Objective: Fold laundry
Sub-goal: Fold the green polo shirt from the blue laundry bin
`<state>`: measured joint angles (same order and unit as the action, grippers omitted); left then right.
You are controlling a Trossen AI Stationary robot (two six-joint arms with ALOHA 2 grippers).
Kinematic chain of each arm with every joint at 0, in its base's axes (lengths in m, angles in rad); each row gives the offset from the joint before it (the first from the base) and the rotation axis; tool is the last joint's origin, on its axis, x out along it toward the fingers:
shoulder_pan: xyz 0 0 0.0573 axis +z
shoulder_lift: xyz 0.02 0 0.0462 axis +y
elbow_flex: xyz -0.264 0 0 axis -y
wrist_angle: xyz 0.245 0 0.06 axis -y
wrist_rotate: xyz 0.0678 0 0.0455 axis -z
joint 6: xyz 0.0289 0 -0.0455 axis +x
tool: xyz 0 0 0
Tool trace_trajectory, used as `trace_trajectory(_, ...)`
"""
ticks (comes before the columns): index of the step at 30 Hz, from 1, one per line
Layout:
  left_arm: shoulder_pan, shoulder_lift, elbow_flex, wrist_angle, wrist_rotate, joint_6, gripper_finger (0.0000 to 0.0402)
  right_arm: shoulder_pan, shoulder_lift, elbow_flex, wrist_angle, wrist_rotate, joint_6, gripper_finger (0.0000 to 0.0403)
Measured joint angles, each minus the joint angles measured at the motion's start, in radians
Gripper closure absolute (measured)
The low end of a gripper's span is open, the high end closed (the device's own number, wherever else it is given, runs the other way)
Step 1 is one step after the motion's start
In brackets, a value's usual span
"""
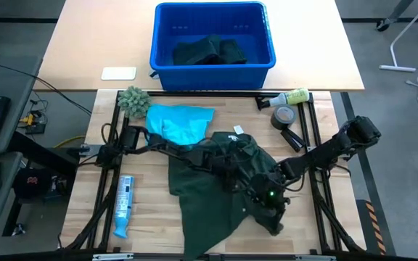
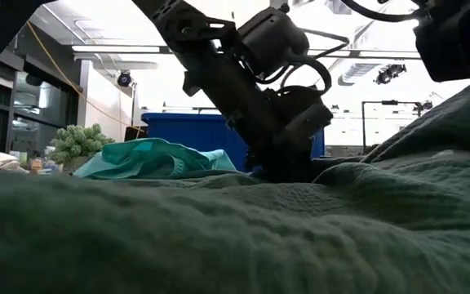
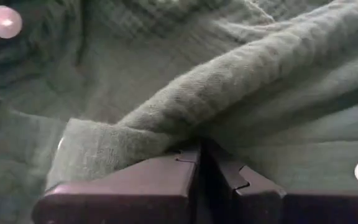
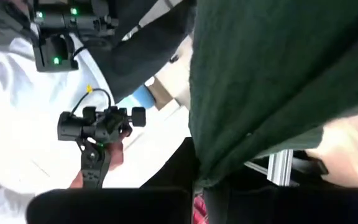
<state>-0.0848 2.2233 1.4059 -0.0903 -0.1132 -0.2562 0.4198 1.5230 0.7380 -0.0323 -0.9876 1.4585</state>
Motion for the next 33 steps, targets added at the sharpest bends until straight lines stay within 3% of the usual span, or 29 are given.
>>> trace_trajectory(8,-0.001,-0.035,-0.001,-0.158,0.011,0.190,0.0402,0.017,-0.016,0.000,-0.210,0.094,-0.155,0.0403)
trace_trajectory(17,-0.033,-0.064,-0.005,-0.188,0.056,0.153,0.0402,-0.031,-0.128,0.001,-0.539,0.280,-0.297,0.0403)
trace_trajectory(24,-0.074,-0.078,-0.007,-0.153,0.063,0.101,0.0402,-0.033,-0.190,0.001,-0.564,0.332,-0.302,0.0400)
trace_trajectory(28,-0.089,-0.078,-0.007,-0.150,0.055,0.071,0.0402,-0.017,-0.191,0.001,-0.565,0.388,-0.337,0.0376)
trace_trajectory(33,-0.095,-0.084,-0.007,-0.152,0.059,0.026,0.0402,0.007,-0.190,0.001,-0.572,0.505,-0.365,0.0317)
